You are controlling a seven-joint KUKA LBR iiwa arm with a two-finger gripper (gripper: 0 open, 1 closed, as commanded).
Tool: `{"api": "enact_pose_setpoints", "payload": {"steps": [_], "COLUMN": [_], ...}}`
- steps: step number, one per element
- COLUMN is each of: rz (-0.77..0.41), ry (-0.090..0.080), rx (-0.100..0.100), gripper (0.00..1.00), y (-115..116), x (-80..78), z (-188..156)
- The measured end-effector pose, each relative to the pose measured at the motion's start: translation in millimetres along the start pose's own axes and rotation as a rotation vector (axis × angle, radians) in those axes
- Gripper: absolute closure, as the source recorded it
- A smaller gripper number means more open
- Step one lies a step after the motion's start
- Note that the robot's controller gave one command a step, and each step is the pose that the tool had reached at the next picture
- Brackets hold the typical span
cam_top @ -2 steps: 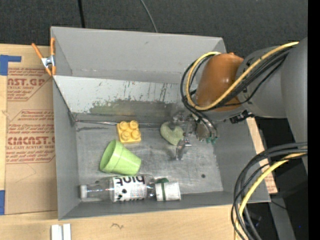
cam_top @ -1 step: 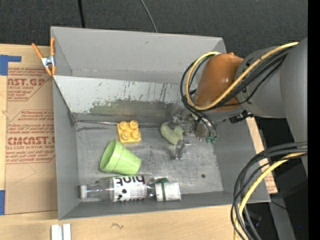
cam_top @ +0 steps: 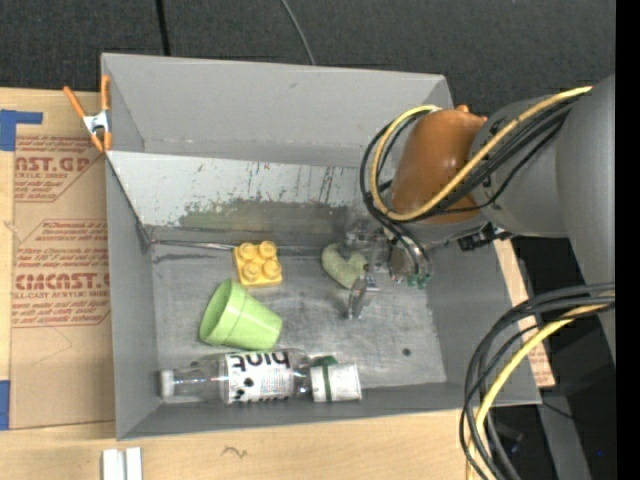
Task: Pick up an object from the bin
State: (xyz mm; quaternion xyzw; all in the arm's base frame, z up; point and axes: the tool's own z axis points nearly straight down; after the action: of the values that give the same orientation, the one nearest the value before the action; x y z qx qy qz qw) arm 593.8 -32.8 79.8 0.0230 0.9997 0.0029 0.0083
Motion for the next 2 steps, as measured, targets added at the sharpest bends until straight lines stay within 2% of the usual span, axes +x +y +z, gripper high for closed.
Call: {"api": "enact_pose_setpoints", "payload": {"steps": [1, 2], "rz": [0.035, 0.001], "ry": [-0.002, -0.014], "rx": [-0.002, 0.004], "gripper": [0.0, 1.0], "y": [-0.5, 1.3], "x": [-4.2, -8.2], "z": [3.0, -7.7]}}
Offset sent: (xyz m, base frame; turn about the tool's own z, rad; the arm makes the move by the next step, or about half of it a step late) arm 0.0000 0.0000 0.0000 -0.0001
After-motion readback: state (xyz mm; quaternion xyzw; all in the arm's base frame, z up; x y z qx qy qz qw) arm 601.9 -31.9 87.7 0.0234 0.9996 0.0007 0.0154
